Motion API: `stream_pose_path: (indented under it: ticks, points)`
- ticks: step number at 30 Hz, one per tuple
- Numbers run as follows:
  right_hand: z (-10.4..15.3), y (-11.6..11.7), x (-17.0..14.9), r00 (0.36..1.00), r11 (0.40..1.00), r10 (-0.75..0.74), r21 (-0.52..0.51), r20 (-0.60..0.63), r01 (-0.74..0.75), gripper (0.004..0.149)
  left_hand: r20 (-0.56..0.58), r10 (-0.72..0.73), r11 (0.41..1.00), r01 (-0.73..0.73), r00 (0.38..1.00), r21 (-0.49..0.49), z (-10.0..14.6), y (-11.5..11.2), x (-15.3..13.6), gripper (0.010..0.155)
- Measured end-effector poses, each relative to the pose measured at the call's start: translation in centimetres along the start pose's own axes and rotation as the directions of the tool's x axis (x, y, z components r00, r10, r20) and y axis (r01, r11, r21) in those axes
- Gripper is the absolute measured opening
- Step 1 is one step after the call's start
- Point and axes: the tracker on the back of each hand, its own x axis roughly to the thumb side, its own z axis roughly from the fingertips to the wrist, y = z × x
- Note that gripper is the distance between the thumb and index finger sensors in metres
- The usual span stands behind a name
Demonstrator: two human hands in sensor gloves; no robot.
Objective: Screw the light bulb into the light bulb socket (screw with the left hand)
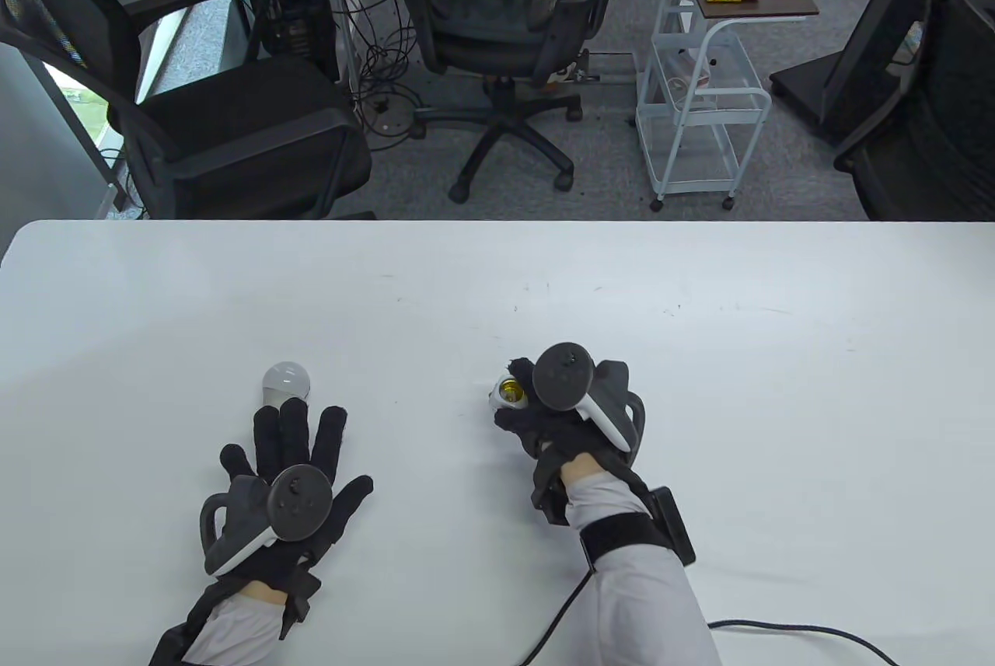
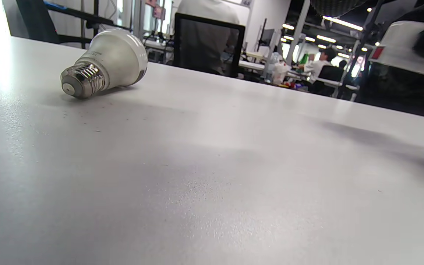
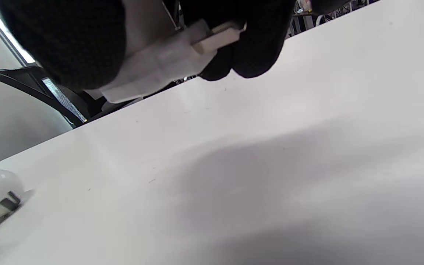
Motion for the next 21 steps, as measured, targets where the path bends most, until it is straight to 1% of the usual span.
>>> stream_pose_path:
  ticks: [2, 5, 8, 9, 10, 11, 12, 13, 14, 16, 17, 18, 19, 21]
  points:
    - [2.0, -0.2, -0.6, 1.000, 0.998, -0.023, -0.050, 0.006, 0.023, 0.068, 0.000, -0.004, 1.000, 0.004, 1.000, 0.002, 0.0, -0.1, 0.1, 0.085]
    - [4.2, 0.5, -2.5, 0.995, 0.986, -0.102, -0.132, 0.007, 0.102, 0.068, -0.006, -0.023, 1.000, 0.023, 1.000, -0.010, 0.1, -0.4, 0.3, 0.085]
    - [5.0, 1.8, -4.5, 0.985, 0.968, -0.172, -0.184, 0.003, 0.169, 0.067, -0.013, -0.031, 0.999, 0.031, 0.999, -0.009, 0.1, -0.5, 0.3, 0.083]
    - [5.0, 2.3, -5.0, 0.985, 0.965, -0.172, -0.199, 0.010, 0.171, 0.067, -0.021, -0.031, 1.000, 0.031, 0.999, 0.005, 0.2, -0.4, 0.2, 0.082]
    - [4.9, 2.4, -5.3, 0.987, 0.971, -0.160, -0.183, -0.010, 0.155, 0.067, -0.040, -0.031, 0.999, 0.032, 0.999, 0.024, 0.2, -0.1, 0.2, 0.077]
    - [5.0, 2.4, -5.6, 0.991, 0.985, -0.128, -0.121, -0.044, 0.121, 0.066, -0.097, -0.044, 0.996, 0.050, 0.994, 0.069, 0.5, 0.6, -0.2, 0.075]
    - [5.0, 2.4, -5.7, 0.990, 0.983, -0.135, -0.134, -0.036, 0.129, 0.066, -0.141, -0.046, 0.992, 0.062, 0.989, 0.112, 0.8, 1.4, -0.5, 0.073]
    - [5.2, 2.3, -5.6, 0.987, 0.975, -0.157, -0.166, -0.026, 0.151, 0.066, -0.195, -0.016, 0.981, 0.053, 0.981, 0.188, 1.3, 2.6, -1.3, 0.071]
    - [5.2, 2.2, -5.5, 0.987, 0.974, -0.161, -0.165, -0.018, 0.156, 0.066, -0.233, 0.049, 0.966, 0.013, 0.971, 0.259, 1.7, 3.6, -2.1, 0.070]
    - [5.4, 2.1, -5.2, 0.986, 0.970, -0.167, -0.175, 0.012, 0.166, 0.066, -0.274, 0.184, 0.935, -0.082, 0.944, 0.344, 1.9, 4.9, -3.6, 0.068]
    - [5.4, 2.1, -5.1, 0.986, 0.971, -0.165, -0.172, 0.022, 0.166, 0.066, -0.285, 0.213, 0.931, -0.105, 0.935, 0.349, 1.8, 5.2, -4.0, 0.067]
    - [5.4, 2.0, -5.0, 0.985, 0.971, -0.167, -0.166, 0.033, 0.170, 0.066, -0.305, 0.226, 0.937, -0.121, 0.925, 0.327, 1.5, 5.6, -4.4, 0.067]
    - [5.5, 1.9, -4.9, 0.983, 0.967, -0.176, -0.178, 0.043, 0.181, 0.066, -0.317, 0.213, 0.947, -0.115, 0.924, 0.300, 1.2, 5.8, -4.6, 0.067]
    - [5.6, 1.7, -4.9, 0.980, 0.960, -0.191, -0.197, 0.060, 0.199, 0.066, -0.348, 0.139, 0.970, -0.057, 0.927, 0.237, -0.1, 6.0, -4.6, 0.067]
